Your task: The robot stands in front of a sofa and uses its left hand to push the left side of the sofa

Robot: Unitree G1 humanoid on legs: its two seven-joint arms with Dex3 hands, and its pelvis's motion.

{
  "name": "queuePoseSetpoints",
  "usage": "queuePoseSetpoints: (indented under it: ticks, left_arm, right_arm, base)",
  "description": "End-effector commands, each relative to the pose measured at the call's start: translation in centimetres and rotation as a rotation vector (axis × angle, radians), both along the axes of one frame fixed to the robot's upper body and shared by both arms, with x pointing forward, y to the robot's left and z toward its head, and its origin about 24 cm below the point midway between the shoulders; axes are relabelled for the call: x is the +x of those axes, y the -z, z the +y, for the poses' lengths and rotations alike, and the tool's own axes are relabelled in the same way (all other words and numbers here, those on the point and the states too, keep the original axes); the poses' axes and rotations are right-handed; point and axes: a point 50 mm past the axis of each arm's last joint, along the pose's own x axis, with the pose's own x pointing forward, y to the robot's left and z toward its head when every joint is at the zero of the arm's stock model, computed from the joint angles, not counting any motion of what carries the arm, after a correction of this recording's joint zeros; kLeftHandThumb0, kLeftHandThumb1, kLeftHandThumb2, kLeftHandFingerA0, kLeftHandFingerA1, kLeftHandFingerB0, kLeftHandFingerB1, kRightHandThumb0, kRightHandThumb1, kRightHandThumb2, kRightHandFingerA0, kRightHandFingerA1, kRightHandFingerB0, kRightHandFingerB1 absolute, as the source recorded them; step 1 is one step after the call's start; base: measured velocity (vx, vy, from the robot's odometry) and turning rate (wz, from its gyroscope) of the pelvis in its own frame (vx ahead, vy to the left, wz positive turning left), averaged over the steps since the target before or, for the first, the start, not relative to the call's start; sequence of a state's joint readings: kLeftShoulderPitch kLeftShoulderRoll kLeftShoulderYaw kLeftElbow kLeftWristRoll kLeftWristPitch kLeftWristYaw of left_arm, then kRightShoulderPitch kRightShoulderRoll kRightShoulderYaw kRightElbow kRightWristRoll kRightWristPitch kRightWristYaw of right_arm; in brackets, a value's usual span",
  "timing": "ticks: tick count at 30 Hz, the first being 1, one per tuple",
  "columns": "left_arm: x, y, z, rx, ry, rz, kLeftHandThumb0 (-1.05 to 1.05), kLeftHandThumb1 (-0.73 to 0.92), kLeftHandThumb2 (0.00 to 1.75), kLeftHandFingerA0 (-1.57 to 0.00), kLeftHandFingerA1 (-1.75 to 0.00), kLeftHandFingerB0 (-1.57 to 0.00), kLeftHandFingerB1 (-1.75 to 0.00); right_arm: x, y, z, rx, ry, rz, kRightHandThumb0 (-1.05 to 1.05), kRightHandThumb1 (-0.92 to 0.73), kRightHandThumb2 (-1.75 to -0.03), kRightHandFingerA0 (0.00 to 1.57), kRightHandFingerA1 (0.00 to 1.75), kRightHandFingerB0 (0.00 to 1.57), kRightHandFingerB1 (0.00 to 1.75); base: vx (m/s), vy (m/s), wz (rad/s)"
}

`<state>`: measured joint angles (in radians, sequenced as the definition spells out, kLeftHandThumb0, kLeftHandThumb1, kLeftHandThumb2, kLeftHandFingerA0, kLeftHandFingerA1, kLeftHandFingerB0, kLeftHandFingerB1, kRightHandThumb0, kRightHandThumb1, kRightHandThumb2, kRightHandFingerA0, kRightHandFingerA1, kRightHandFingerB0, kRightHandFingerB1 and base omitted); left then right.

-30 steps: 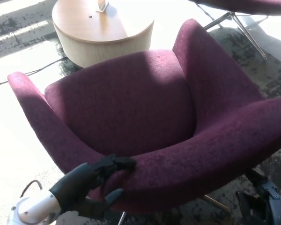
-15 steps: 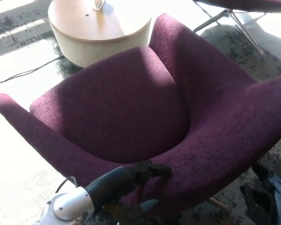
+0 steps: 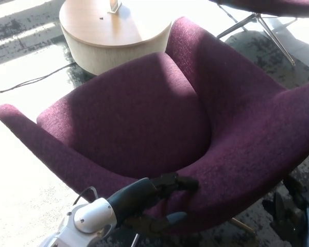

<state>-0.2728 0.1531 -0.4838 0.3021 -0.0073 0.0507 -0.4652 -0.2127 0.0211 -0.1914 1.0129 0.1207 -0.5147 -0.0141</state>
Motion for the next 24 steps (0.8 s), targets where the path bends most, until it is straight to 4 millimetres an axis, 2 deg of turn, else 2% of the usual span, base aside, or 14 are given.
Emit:
queuePoseSetpoints:
  ticks: [1, 5, 6, 9, 10, 11, 12, 17, 18, 19, 20, 21, 22, 24]
  left_arm:
    - [0.2, -0.4, -1.6, -0.004, 0.079, -0.012, -0.39, 0.49, 1.07, 0.00, -0.48, 0.00, -0.46]
    - [0.1, -0.5, -2.0, -0.008, 0.080, -0.037, -0.39, 0.49, 1.07, 0.00, -0.46, 0.00, -0.45]
    - [0.0, -0.3, -2.1, -0.007, 0.086, -0.028, -0.38, 0.50, 1.07, 0.00, -0.46, -0.01, -0.46]
    - [-0.5, -0.1, -2.6, -0.013, 0.103, -0.016, -0.38, 0.49, 1.07, 0.00, -0.46, -0.01, -0.46]
    - [-0.5, -0.2, -2.7, -0.024, 0.105, -0.014, -0.73, 0.82, 0.62, -0.21, -0.33, -0.21, -0.32]
    - [-0.5, -0.3, -2.8, -0.028, 0.105, -0.013, -0.73, 0.82, 0.62, -0.21, -0.33, -0.21, -0.32]
    - [-0.7, -0.2, -2.8, -0.040, 0.109, -0.017, -0.70, 0.82, 0.64, -0.23, -0.35, -0.21, -0.33]
    - [-1.7, 0.2, -3.0, -0.094, 0.105, 0.039, -0.65, 0.80, 0.63, -0.18, -0.35, -0.19, -0.33]
    - [-1.8, 0.2, -3.0, -0.093, 0.104, 0.042, -0.37, 0.52, 1.07, -0.01, -0.48, -0.01, -0.46]
    - [-1.9, 0.2, -3.0, -0.095, 0.103, 0.041, -0.65, 0.80, 0.63, -0.18, -0.36, -0.20, -0.34]
    - [-2.1, 0.3, -3.0, -0.099, 0.102, 0.038, -0.65, 0.80, 0.63, -0.18, -0.36, -0.20, -0.34]
    - [-2.1, 0.2, -3.0, -0.108, 0.084, 0.033, -0.64, 0.77, 0.63, -0.20, -0.37, -0.22, -0.35]
    - [-2.2, 0.1, -3.0, -0.115, 0.068, 0.018, -0.34, 0.50, 1.05, -0.09, -0.50, -0.10, -0.50]
    - [-2.4, 0.1, -3.1, -0.125, 0.060, 0.011, -0.33, 0.51, 1.05, -0.09, -0.51, -0.12, -0.50]
  right_arm:
    - [0.8, -0.1, 0.8, 0.048, -0.041, 0.000, -0.82, -0.72, -0.79, 0.59, 0.44, 0.49, 0.41]
    - [0.6, 0.0, 0.7, 0.024, -0.038, 0.012, -0.84, -0.74, -0.80, 0.55, 0.43, 0.45, 0.40]
    - [0.3, 0.2, 0.6, 0.019, -0.034, 0.022, -0.78, -0.86, -0.67, 0.56, 0.37, 0.49, 0.35]
    - [-0.4, 1.0, 0.3, -0.018, 0.016, 0.080, -0.82, -0.85, -0.67, 0.54, 0.37, 0.48, 0.35]
    - [-0.4, 1.3, 0.2, 0.001, 0.038, 0.118, -0.84, -0.85, -0.67, 0.47, 0.35, 0.40, 0.33]
    - [-0.4, 1.4, 0.1, 0.010, 0.046, 0.132, -0.84, -0.85, -0.67, 0.47, 0.35, 0.40, 0.33]
    - [-0.7, 1.6, 0.0, -0.001, 0.037, 0.156, -0.78, -0.88, -0.68, 0.28, 0.33, 0.28, 0.30]
    - [-3.1, 3.7, -1.0, -0.015, 0.067, 0.325, -0.66, -0.89, -0.67, 0.54, 0.40, 0.43, 0.35]
    - [-3.6, 4.1, -1.1, -0.017, 0.059, 0.346, -0.64, -0.89, -0.67, 0.49, 0.41, 0.38, 0.36]
    - [-4.0, 4.4, -1.2, -0.024, 0.052, 0.364, -0.67, -0.89, -0.67, 0.51, 0.39, 0.40, 0.34]
    - [-4.4, 4.6, -1.2, -0.035, 0.047, 0.380, -0.67, -0.89, -0.67, 0.51, 0.39, 0.40, 0.34]
    - [-4.8, 4.9, -1.1, -0.038, 0.044, 0.404, -0.68, -0.72, -1.07, 0.42, 0.53, 0.33, 0.49]
    - [-5.2, 5.2, -1.0, -0.026, 0.042, 0.420, -0.75, -0.76, -0.80, 0.45, 0.44, 0.37, 0.40]
    - [-5.5, 5.4, -1.0, -0.027, 0.038, 0.435, -0.68, -0.88, -0.67, 0.48, 0.39, 0.41, 0.34]
  base:
    - [0.00, 0.000, 0.00]
    - [0.00, 0.000, 0.00]
    - [0.00, 0.000, 0.00]
    - [0.00, 0.000, 0.00]
    - [0.00, 0.000, 0.00]
    - [0.00, 0.000, 0.00]
    - [0.00, 0.000, 0.00]
    - [0.00, 0.000, 0.00]
    - [0.00, 0.000, 0.00]
    - [0.00, 0.000, 0.00]
    - [0.00, 0.000, 0.00]
    - [0.00, 0.000, 0.00]
    - [0.00, 0.000, 0.00]
    - [0.00, 0.000, 0.00]
